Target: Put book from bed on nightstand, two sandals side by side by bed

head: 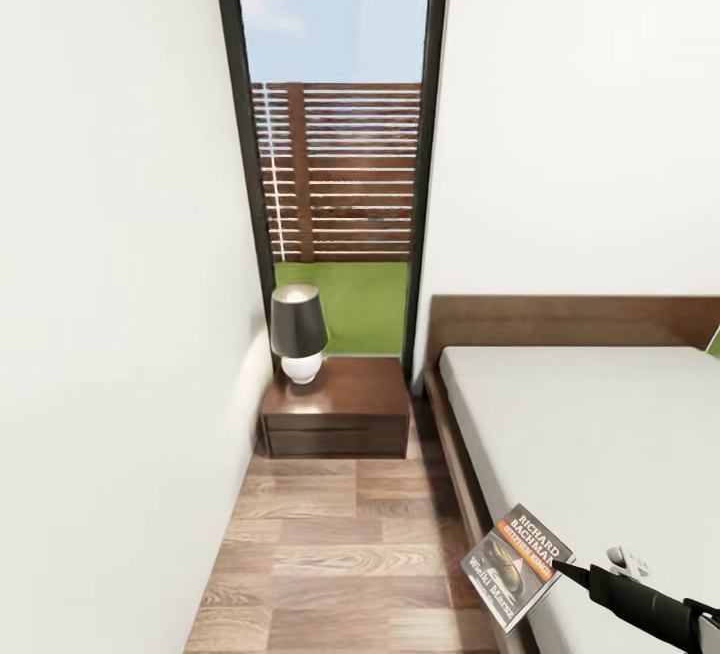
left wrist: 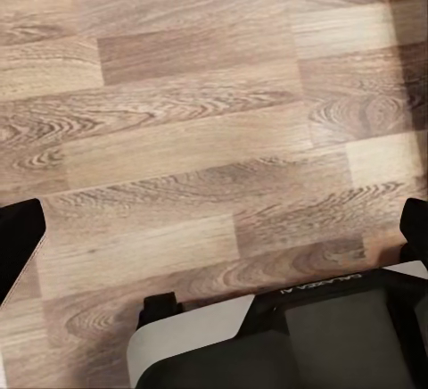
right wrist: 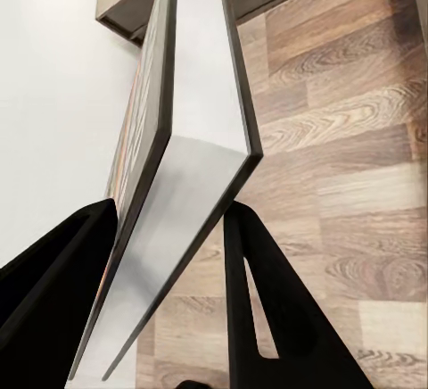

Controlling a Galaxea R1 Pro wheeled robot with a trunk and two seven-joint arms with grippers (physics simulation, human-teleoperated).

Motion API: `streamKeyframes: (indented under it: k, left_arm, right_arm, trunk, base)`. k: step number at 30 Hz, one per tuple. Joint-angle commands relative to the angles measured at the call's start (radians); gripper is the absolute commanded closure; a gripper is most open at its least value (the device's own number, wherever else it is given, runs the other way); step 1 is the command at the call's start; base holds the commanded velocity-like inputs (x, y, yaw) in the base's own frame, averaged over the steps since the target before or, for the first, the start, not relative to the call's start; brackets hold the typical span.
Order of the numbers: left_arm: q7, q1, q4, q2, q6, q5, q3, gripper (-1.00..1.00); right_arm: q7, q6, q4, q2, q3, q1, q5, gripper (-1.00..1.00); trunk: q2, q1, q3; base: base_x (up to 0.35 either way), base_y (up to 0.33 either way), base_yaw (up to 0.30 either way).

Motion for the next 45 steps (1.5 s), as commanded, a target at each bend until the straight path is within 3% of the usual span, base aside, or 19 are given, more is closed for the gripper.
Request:
streamKeyframes:
  k: [1,45]
  left_arm:
    - [0.001,-0.001,0.001,0.000,-0.005,-0.006,-0.004,-1.00]
    - [0.001,-0.001,0.001,0.000,-0.005,-0.006,-0.004,-1.00]
  right_arm:
    - [0.006,0.010,0.002,0.000,0.001,-0.002,-0.011,1.00]
    - [0.006,0.010,0.002,0.000,0.001,-0.002,-0.011,1.00]
  trunk:
    - [-0.002,0.001,-0.002]
    - [-0.002,0.001,-0.002]
  base:
    - [0.330,0.000,0.000]
    - [0.330,0.000,0.000]
